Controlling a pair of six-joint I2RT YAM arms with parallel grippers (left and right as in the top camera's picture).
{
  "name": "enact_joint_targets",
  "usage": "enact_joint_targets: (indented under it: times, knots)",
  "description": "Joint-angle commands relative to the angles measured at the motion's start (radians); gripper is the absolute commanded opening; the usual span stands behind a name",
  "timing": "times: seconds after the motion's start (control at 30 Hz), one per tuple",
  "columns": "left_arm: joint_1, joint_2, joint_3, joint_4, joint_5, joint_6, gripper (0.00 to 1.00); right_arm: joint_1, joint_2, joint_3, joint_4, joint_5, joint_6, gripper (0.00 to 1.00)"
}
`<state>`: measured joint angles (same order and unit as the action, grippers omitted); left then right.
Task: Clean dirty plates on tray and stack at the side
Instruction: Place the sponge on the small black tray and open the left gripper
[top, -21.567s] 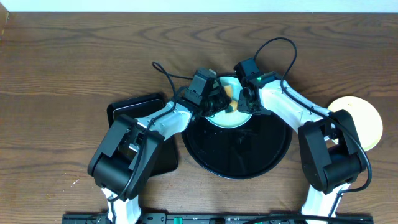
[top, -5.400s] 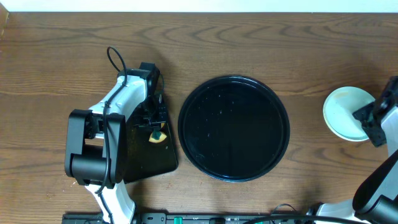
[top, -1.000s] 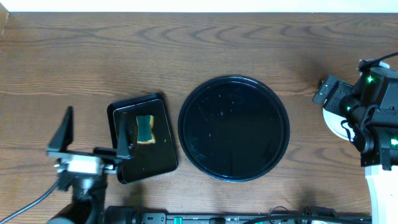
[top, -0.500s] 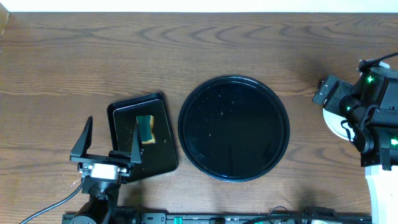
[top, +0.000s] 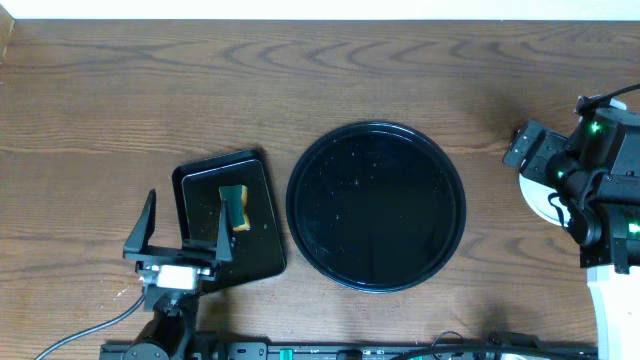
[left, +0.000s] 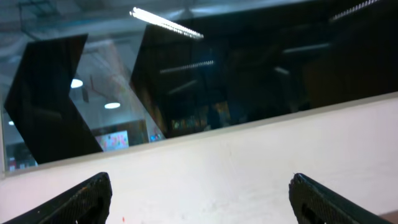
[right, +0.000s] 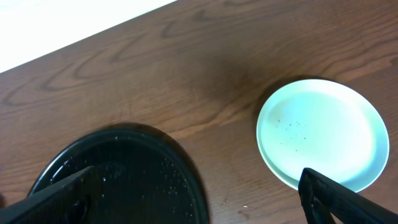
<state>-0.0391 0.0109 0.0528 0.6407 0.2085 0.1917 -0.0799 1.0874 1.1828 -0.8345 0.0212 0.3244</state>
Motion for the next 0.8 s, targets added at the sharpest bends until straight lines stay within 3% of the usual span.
enact_joint_targets:
  times: [0.0, 0.27, 0.4, 0.6, 0.77]
  knots:
    - [0.005, -0.009, -0.034, 0.066, 0.010, 0.014, 0.91, 0.008, -0.002, 0.015, 0.000, 0.000, -0.015, 0.99]
    - [0.005, -0.009, -0.049, 0.081, 0.005, 0.015, 0.91, 0.008, -0.002, 0.015, 0.000, 0.000, -0.015, 0.99]
    - [0.005, -0.009, -0.049, -0.101, 0.000, 0.014, 0.91, 0.008, -0.002, 0.015, 0.000, 0.000, -0.015, 0.99]
    - [0.005, -0.009, -0.049, -0.508, -0.016, 0.014, 0.91, 0.008, -0.002, 0.015, 0.000, 0.000, -0.015, 0.99]
    - [0.005, -0.009, -0.049, -0.688, -0.039, 0.014, 0.91, 0.008, -0.002, 0.015, 0.000, 0.000, -0.015, 0.99]
